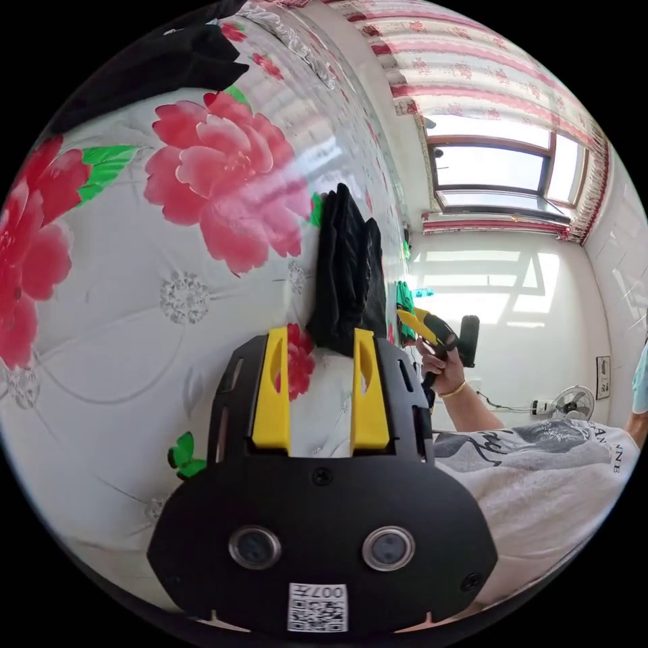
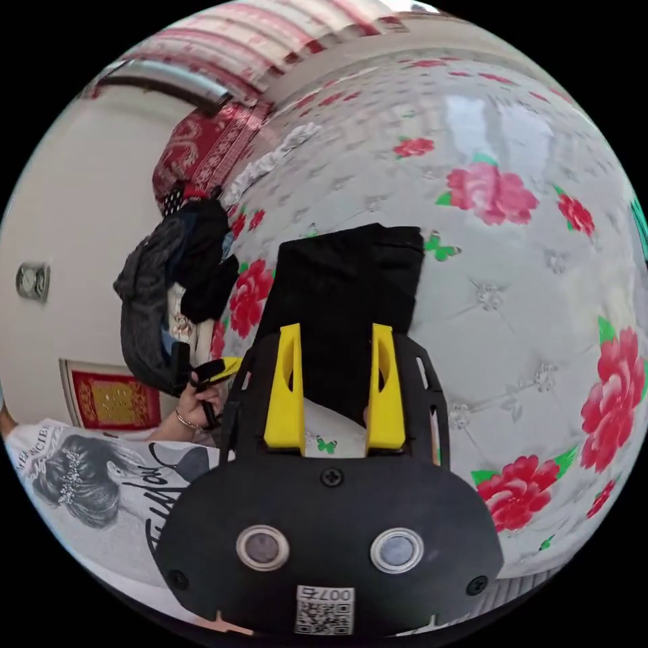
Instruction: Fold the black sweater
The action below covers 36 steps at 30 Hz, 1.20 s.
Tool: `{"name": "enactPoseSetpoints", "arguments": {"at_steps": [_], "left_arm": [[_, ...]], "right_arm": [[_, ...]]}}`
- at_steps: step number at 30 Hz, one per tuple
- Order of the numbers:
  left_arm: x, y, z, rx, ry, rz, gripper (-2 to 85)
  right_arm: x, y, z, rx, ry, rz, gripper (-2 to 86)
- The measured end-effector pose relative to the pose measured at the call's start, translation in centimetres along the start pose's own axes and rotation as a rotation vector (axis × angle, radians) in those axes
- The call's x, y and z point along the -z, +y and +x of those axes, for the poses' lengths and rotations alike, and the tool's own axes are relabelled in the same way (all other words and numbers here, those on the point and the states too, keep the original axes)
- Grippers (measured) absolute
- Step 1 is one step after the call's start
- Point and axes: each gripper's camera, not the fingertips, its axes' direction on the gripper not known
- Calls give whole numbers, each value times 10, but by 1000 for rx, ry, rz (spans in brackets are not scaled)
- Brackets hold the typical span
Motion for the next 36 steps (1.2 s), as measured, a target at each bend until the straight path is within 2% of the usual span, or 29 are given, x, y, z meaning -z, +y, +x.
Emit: {"name": "enactPoseSetpoints", "arguments": {"at_steps": [2, 6, 11, 14, 16, 21, 27, 32, 36], "left_arm": [[-3, -16, 0, -32, 35, -35, 147], [-19, -54, 12, -117, 85, -135, 174], [-57, -85, 39, -193, 37, -244, 170], [-87, -94, 50, -153, -67, -316, 101], [-95, -90, 66, -168, -102, -302, 68], [-107, -69, 121, -211, -107, -253, 62], [-182, -76, 215, -308, -16, -247, 62], [-277, -114, 324, -444, 134, -265, 62], [-375, -128, 450, -674, 170, -293, 62]], "right_arm": [[10, 4, 52, -174, -115, 4, 106], [1, 4, 90, -279, -292, -16, 106], [-17, -11, 105, -280, -414, -53, 88], [-11, -19, 107, -243, -408, -102, 77], [0, -23, 108, -223, -428, -121, 70], [49, -28, 106, -148, -502, -146, 61], [156, -50, 120, -61, -455, -134, 52], [317, -68, 147, 25, -380, 66, 49], [424, -59, 167, 61, -270, 241, 51]]}}
